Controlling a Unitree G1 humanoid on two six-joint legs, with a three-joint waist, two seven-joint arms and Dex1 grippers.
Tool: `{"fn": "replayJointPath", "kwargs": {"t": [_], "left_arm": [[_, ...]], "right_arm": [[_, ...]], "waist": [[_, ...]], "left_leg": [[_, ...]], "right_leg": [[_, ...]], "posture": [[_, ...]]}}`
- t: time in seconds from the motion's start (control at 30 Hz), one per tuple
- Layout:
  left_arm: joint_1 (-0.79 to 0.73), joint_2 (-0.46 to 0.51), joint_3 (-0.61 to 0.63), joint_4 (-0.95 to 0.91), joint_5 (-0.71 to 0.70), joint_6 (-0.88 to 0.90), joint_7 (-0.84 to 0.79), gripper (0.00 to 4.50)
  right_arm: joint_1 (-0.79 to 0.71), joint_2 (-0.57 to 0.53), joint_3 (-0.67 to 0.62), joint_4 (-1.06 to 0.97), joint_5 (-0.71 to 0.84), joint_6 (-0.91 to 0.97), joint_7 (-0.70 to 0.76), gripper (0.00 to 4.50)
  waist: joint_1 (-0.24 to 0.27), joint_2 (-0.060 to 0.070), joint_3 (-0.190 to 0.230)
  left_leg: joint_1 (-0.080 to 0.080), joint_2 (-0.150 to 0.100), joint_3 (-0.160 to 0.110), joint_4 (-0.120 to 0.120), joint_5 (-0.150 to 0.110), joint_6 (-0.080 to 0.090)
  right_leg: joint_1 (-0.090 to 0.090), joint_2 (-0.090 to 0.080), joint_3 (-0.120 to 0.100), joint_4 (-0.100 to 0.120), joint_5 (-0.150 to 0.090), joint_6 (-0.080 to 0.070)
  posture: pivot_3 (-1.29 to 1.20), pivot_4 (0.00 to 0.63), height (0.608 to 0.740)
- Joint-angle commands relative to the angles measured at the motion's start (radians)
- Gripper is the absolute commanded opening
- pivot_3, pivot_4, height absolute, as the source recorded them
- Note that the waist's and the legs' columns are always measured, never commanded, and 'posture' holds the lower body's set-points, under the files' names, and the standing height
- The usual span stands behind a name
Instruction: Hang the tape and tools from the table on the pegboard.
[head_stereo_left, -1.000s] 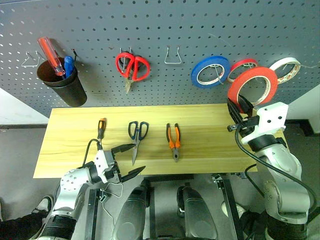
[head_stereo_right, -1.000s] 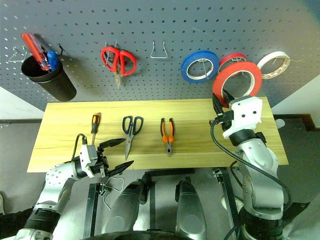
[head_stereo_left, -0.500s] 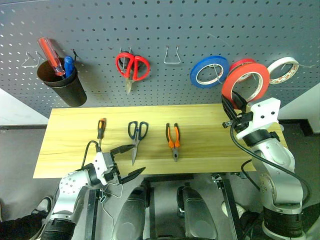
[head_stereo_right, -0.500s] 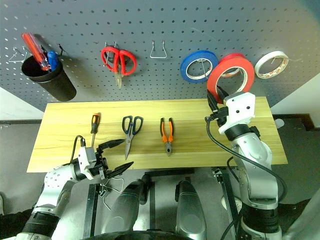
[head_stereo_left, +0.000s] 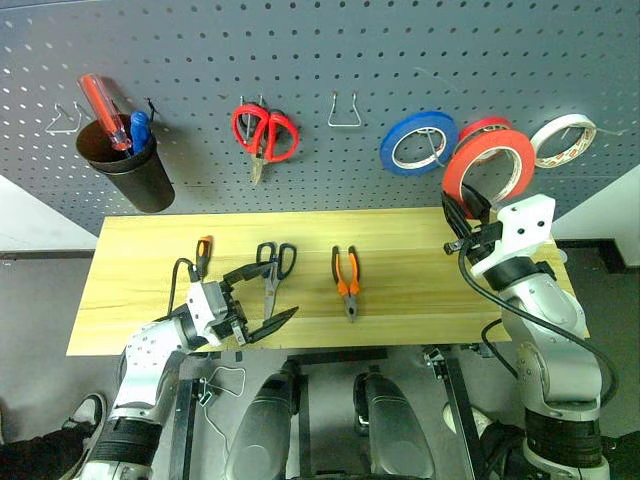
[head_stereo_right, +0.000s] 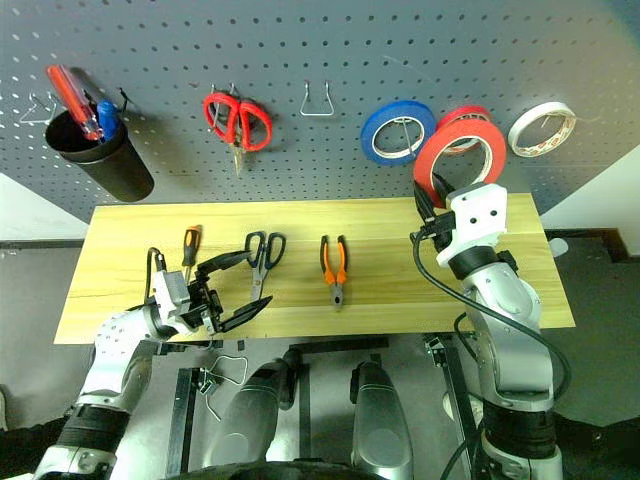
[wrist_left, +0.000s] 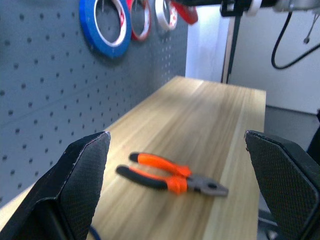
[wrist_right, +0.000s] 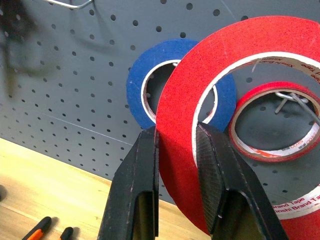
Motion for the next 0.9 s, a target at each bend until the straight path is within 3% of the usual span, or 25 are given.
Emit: {"fn": "replayJointPath", "kwargs": {"t": [0.03, 0.4, 0.9], "left_arm": [[-0.059, -0.038, -0.027, 0.016, 0.015, -0.009, 0.006, 4.50], [-0.199, -0.139, -0.062, 0.074, 0.046, -0.018, 0.029, 4.50], [-0.250, -0.169, -0.076, 0.007, 0.029, 0.014, 0.053, 4.50]], "right_arm": [[-0.007, -0.009, -0.006, -0.017, 0.004, -0.035, -0.001, 0.68], [-0.016, -0.006, 0.004, -0.001, 0.001, -0.047, -0.011, 0.68], [-0.017, -0.009, -0.014, 0.017, -0.019, -0.063, -0.052, 0.68]], "waist": [[0.001, 0.000, 0.000], [-0.004, -0.001, -0.001], [-0.002, -0.001, -0.001]], "left_leg": [[0.000, 0.000, 0.000, 0.001, 0.000, 0.000], [0.000, 0.001, 0.001, 0.003, 0.001, -0.001], [0.000, 0.000, 0.001, 0.004, 0.001, -0.001]], "right_leg": [[0.000, 0.000, 0.000, 0.000, 0.000, 0.000], [-0.002, 0.003, 0.001, 0.006, 0.000, 0.000], [-0.001, 0.003, 0.001, 0.007, 0.000, 0.000]], "posture": [[0.03, 0.295, 0.703], [0.02, 0.294, 0.703], [0.02, 0.289, 0.703]]}}
